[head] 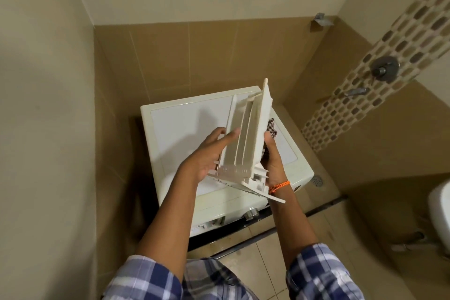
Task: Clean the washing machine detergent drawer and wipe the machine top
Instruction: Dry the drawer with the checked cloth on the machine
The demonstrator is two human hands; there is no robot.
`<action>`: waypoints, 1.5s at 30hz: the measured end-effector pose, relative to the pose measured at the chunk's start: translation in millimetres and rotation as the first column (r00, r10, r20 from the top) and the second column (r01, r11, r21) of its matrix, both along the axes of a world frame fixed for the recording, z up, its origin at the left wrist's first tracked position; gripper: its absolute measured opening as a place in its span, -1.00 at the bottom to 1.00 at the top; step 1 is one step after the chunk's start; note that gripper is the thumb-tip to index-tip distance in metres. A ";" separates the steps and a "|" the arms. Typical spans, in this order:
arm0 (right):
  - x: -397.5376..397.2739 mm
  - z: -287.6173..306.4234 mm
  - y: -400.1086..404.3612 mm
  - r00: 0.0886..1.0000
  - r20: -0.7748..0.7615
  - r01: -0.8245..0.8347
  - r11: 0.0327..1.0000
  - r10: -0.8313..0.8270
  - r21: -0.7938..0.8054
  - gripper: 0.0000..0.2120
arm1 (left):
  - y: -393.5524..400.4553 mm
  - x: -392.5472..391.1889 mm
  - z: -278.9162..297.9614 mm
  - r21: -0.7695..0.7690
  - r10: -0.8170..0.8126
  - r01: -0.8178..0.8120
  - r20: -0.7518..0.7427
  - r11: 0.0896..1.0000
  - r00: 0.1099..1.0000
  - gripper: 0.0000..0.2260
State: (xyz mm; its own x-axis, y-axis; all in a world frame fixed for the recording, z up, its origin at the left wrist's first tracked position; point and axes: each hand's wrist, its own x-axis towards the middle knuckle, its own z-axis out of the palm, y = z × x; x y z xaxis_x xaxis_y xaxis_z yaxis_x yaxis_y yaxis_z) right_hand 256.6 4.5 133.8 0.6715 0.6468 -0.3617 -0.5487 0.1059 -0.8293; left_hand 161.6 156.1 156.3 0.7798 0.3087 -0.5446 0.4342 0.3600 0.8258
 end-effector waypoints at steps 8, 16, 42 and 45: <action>17.8 13.8 0.6 0.948 0.301 0.200 0.926 -0.100 -0.320 -0.36 | 3.2 -13.2 -26.8 -0.132 0.286 -0.281 0.020 0.951 0.958 -0.72; 52.6 48.5 -9.8 0.961 0.273 0.097 0.982 -0.051 -0.159 -0.49 | 13.6 -22.3 -19.6 -0.214 0.316 -0.311 -0.010 0.926 0.949 -0.23; 1.2 69.3 38.0 0.384 0.923 0.424 0.887 0.007 -0.183 -0.46 | 6.7 -18.3 -38.3 0.216 0.324 -0.386 0.275 0.897 0.905 -0.72; -3.4 81.8 58.3 0.250 0.965 0.319 0.935 0.074 -0.154 -0.53 | 5.9 -12.7 -49.6 0.378 0.239 -0.340 0.290 0.861 0.927 -0.69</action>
State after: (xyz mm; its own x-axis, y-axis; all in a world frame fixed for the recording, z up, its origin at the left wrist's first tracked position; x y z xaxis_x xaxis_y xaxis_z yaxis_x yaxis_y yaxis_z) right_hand 253.2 62.8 215.6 0.7045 0.5293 0.4728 0.6550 -0.2283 -0.7204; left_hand 148.9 161.9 106.6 0.7044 0.6967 -0.1358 0.1483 0.0427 0.9880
